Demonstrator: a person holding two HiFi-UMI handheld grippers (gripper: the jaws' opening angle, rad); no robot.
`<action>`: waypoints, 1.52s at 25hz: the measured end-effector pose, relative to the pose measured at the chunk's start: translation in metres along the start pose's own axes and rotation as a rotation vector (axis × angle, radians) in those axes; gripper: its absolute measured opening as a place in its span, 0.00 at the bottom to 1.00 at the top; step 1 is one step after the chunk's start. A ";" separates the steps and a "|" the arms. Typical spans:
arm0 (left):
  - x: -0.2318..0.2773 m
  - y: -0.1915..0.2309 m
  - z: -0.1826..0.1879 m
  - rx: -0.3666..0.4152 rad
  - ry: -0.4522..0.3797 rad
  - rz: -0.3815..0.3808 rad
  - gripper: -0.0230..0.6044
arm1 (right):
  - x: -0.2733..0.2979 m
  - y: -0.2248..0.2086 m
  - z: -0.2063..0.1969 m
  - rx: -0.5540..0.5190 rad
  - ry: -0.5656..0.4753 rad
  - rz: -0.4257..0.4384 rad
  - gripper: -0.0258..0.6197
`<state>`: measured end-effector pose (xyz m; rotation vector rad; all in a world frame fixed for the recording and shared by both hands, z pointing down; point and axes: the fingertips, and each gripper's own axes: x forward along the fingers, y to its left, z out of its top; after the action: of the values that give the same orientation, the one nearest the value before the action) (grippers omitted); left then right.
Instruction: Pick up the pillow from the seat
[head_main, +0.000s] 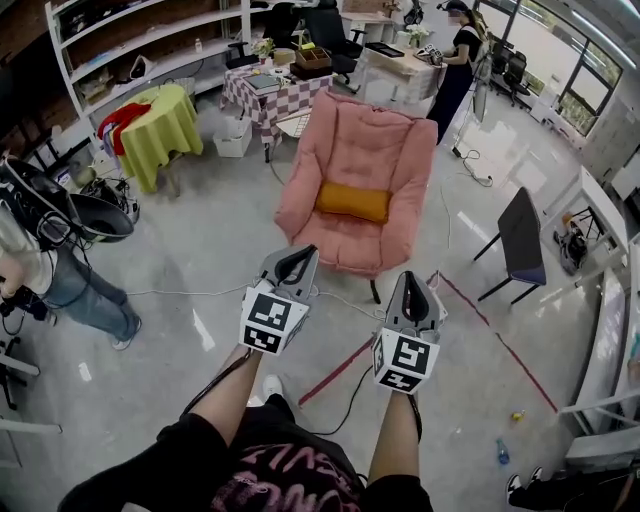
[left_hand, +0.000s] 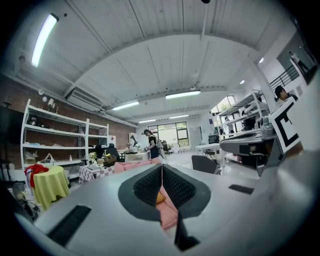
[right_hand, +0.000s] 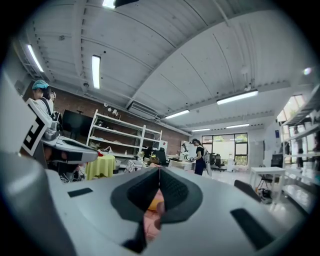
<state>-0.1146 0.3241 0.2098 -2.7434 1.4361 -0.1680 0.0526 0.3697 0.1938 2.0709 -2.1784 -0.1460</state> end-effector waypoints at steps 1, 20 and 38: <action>0.006 0.005 0.000 -0.003 0.004 -0.003 0.06 | 0.007 0.000 0.001 0.000 0.004 -0.003 0.07; 0.073 0.105 -0.007 0.005 0.009 -0.064 0.06 | 0.113 0.042 0.010 0.046 0.023 -0.063 0.07; 0.091 0.132 -0.018 -0.001 0.011 -0.111 0.06 | 0.142 0.058 0.015 0.028 0.020 -0.090 0.07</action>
<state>-0.1728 0.1745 0.2233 -2.8292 1.2871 -0.1866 -0.0137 0.2311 0.1926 2.1769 -2.0876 -0.1042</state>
